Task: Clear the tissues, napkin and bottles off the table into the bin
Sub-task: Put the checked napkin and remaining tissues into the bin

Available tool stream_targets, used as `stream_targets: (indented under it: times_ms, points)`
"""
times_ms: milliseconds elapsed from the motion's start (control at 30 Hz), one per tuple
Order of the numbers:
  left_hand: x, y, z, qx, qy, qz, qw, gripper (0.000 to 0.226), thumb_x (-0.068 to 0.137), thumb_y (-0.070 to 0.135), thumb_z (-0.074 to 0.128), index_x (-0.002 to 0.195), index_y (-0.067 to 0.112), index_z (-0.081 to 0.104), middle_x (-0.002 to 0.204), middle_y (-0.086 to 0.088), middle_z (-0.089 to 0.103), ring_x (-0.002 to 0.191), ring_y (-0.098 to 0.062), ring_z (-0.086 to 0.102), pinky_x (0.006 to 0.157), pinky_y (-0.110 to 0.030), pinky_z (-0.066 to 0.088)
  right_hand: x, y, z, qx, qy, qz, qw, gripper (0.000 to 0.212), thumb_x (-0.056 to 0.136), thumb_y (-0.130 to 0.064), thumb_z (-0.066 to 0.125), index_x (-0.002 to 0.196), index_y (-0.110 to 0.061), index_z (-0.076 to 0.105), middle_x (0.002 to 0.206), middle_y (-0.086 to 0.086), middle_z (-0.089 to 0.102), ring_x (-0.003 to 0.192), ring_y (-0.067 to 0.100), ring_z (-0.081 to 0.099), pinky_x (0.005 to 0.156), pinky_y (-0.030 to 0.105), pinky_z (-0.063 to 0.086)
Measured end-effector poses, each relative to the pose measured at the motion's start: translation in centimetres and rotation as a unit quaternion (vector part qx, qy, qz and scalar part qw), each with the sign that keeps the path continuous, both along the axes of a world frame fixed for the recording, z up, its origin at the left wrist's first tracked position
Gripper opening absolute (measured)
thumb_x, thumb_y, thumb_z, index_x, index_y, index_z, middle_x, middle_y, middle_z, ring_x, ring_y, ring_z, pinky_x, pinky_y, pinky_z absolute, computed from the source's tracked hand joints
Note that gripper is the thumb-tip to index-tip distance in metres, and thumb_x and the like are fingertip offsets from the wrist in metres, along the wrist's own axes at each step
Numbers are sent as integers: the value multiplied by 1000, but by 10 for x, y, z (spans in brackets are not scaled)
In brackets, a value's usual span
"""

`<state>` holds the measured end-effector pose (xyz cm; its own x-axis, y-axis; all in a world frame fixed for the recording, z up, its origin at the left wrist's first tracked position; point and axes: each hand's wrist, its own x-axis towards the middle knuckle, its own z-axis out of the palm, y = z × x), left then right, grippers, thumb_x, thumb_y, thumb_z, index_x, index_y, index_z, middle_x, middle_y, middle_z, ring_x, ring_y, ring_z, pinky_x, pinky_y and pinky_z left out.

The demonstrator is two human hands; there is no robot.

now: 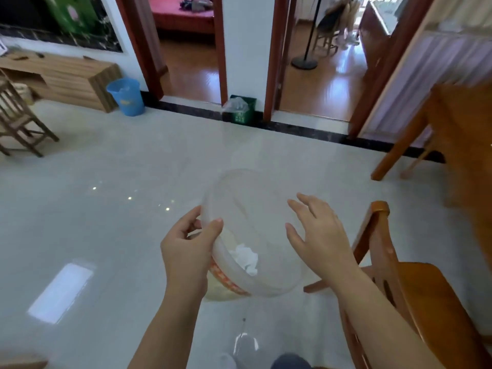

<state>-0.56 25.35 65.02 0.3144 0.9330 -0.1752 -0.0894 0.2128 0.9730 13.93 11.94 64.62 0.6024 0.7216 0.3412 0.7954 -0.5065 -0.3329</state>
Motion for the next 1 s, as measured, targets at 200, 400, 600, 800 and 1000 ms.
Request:
stream_targets:
  times_ms: [200, 400, 600, 800, 1000]
  points:
    - [98, 65, -1, 17, 2, -82, 997, 37, 70, 8, 76, 104, 19, 67, 82, -2, 57, 54, 2, 59, 50, -11, 46, 74, 41, -7, 6, 16, -88, 996, 38, 77, -12, 66, 113, -3, 58, 118, 20, 60, 111, 35, 54, 93, 46, 43]
    - [222, 114, 4, 6, -12, -130, 991, 27, 72, 6, 73, 82, 30, 68, 62, 11, 57, 49, 3, 56, 47, -12, 46, 183, 64, -27, 2, 40, -162, 986, 40, 79, -15, 64, 117, -4, 55, 120, 19, 59, 113, 34, 53, 94, 45, 43]
    - [341, 138, 23, 10, -5, -198, 980, 25, 74, 7, 72, 86, 28, 69, 78, -3, 58, 65, -12, 61, 54, -19, 52, 293, 69, -26, 24, 82, -224, 971, 41, 82, -16, 61, 121, -6, 52, 124, 16, 55, 116, 31, 49, 95, 45, 43]
    - [441, 154, 20, -29, 3, -278, 960, 25, 76, 8, 70, 93, 26, 68, 94, -8, 66, 83, -23, 65, 62, -26, 54, 370, 51, -37, 78, 156, -306, 936, 40, 86, -20, 55, 125, -12, 47, 130, 5, 46, 115, 18, 47, 91, 22, 34]
    - [558, 155, 0, -69, 32, -374, 925, 24, 75, 10, 70, 92, 26, 69, 90, 0, 72, 78, -19, 68, 58, -24, 56, 447, 37, -55, 154, 220, -408, 873, 39, 86, -16, 55, 124, -22, 48, 118, -8, 46, 89, 5, 50, 68, 3, 41]
